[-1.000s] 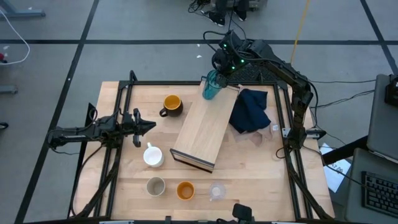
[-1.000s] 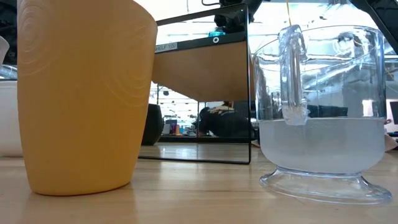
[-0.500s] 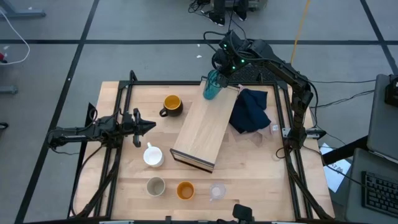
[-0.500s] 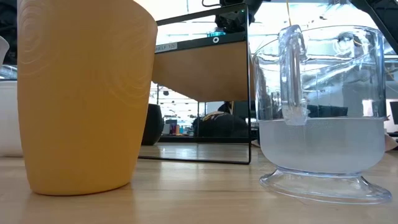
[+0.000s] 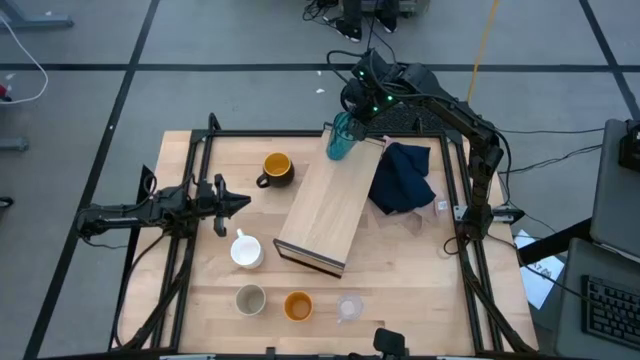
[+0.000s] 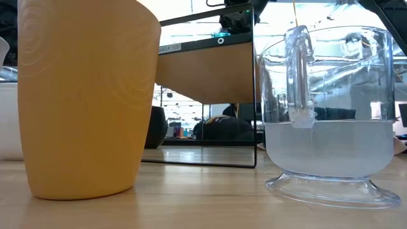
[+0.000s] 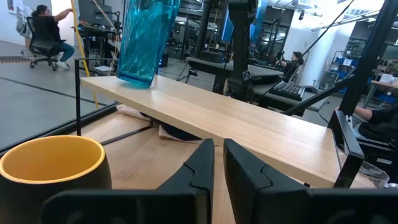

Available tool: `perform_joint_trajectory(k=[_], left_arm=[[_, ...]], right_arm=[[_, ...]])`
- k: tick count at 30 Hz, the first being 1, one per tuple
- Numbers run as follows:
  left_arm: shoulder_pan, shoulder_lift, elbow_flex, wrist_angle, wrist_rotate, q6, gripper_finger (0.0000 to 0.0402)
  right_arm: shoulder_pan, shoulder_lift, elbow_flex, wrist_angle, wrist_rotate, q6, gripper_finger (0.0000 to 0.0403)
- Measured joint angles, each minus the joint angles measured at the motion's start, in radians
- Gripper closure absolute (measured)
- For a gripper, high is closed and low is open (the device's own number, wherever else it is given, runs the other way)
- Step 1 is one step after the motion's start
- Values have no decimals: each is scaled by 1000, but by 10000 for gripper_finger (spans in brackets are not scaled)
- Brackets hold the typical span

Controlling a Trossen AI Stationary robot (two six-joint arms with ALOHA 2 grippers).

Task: Stack small to large cups/mugs on shelf
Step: Put the blue cup on the shelf

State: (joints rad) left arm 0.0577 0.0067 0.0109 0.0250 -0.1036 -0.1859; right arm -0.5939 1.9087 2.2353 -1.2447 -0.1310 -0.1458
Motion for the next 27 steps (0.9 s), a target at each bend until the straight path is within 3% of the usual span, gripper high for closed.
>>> perform_joint_trajectory(k=[15,27], left_arm=[[0,0,0,0,0,7,364],[0,0,0,0,0,7,364]], right_arm=[[0,-3,0,-1,0,2,323],[7,-31,0,4,-1,-2,319]])
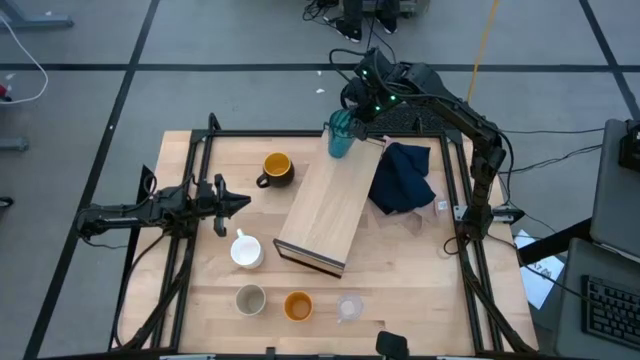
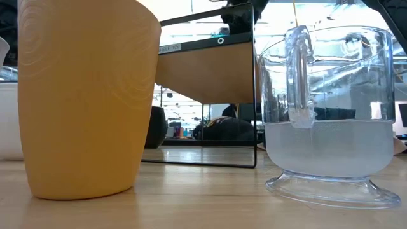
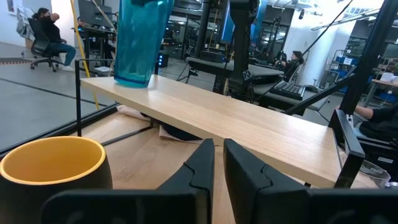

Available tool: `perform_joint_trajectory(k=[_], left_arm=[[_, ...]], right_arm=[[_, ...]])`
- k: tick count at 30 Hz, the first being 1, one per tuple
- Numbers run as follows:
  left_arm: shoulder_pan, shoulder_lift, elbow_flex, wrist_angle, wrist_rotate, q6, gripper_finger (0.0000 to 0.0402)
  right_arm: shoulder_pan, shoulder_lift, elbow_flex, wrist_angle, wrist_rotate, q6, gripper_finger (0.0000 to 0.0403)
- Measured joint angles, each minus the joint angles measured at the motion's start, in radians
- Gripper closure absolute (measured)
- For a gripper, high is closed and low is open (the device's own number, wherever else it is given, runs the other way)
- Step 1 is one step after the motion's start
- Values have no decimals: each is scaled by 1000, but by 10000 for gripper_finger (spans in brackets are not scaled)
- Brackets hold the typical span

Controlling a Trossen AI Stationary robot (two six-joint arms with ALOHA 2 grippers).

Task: Stack small to large cups/mugs on shelf
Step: Put the blue cup on the shelf, then put the black mug on the shelf

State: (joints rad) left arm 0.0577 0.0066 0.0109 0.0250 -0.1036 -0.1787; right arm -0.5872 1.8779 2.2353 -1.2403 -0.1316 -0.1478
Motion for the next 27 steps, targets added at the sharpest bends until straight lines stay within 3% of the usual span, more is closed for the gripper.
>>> perform_joint_trajectory(k=[17,27], left_arm=[[0,0,0,0,0,-6,364],[0,0,0,0,0,-8,364]], right_arm=[[14,-64,0,75,2,21,319],[115,-188,0,251,4,5,319]])
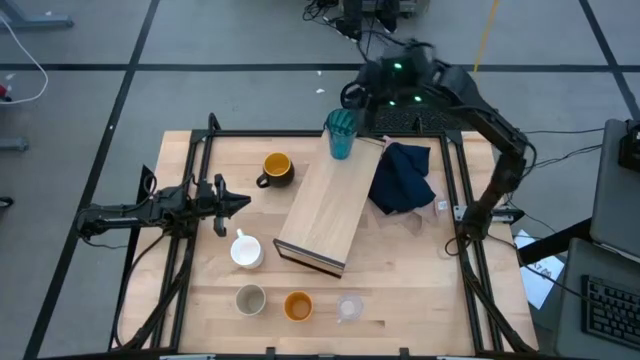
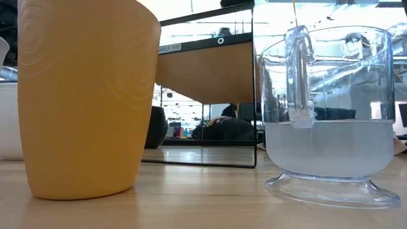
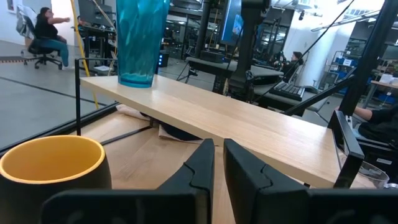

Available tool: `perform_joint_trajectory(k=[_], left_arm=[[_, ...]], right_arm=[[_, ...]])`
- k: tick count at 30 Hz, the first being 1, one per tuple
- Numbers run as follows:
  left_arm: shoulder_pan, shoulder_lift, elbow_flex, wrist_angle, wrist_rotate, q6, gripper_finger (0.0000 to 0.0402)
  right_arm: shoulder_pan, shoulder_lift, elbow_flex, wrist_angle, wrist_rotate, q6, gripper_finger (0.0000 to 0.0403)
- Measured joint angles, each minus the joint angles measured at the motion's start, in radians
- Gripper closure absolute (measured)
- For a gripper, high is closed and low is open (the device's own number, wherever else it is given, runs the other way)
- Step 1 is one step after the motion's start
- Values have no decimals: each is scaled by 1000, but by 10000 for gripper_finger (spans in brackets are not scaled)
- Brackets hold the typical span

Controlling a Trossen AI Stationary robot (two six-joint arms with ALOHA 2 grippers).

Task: Stack small to large cups/mugs on shelf
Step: Put the black mug on the shelf

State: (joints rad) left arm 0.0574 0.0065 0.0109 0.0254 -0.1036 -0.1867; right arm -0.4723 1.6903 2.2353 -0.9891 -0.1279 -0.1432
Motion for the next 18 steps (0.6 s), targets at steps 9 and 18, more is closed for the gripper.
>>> perform_joint_trajectory(k=[9,18], left_arm=[[0,0,0,0,0,-1,364],[0,0,0,0,0,-1,364]], right_arm=[[243,-174,-74,4,24,-76,319],[481,-478,-519,191,336,-14,319]])
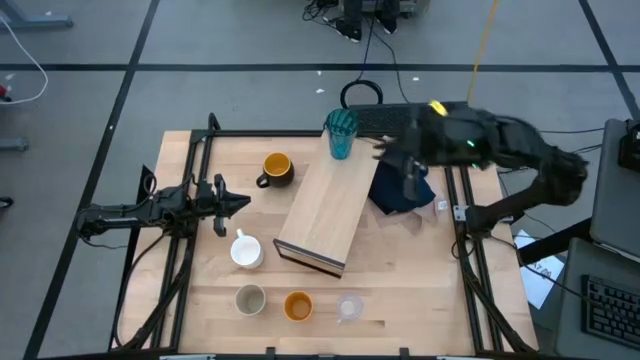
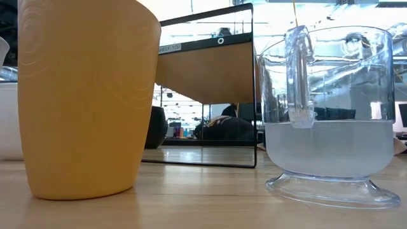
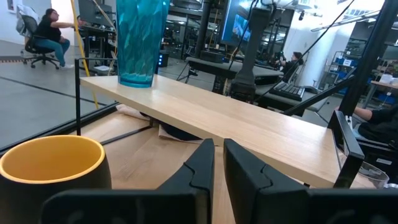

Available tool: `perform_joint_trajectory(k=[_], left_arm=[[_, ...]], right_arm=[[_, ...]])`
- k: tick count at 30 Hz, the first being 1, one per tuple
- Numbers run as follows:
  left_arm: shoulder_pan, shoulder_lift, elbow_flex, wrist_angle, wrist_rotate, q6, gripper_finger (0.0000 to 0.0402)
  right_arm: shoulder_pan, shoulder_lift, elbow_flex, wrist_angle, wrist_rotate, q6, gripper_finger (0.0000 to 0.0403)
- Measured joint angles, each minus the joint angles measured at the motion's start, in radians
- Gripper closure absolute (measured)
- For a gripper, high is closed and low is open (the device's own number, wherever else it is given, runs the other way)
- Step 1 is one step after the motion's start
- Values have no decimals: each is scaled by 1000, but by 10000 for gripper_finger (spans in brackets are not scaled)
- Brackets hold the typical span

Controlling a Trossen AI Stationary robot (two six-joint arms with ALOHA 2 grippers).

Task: Stack small to large cups/mugs on shelf
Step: Put the black mug on the shelf

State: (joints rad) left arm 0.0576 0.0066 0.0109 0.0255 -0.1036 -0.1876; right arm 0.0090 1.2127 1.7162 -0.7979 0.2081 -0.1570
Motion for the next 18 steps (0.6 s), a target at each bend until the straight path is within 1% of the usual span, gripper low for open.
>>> perform_joint_trajectory(k=[4,7,11,14,18], left_arm=[[0,0,0,0,0,0,364],[0,0,0,0,0,-8,364],[0,0,0,0,0,-17,364],[0,0,0,0,0,-17,364],[0,0,0,1,-3,-17,364]], right_arm=[[54,-175,-292,198,30,39,319],[77,-309,-509,390,31,57,319],[88,-451,-784,580,31,71,319],[87,-517,-987,776,31,91,319],[87,-538,-1212,1095,26,85,319]])
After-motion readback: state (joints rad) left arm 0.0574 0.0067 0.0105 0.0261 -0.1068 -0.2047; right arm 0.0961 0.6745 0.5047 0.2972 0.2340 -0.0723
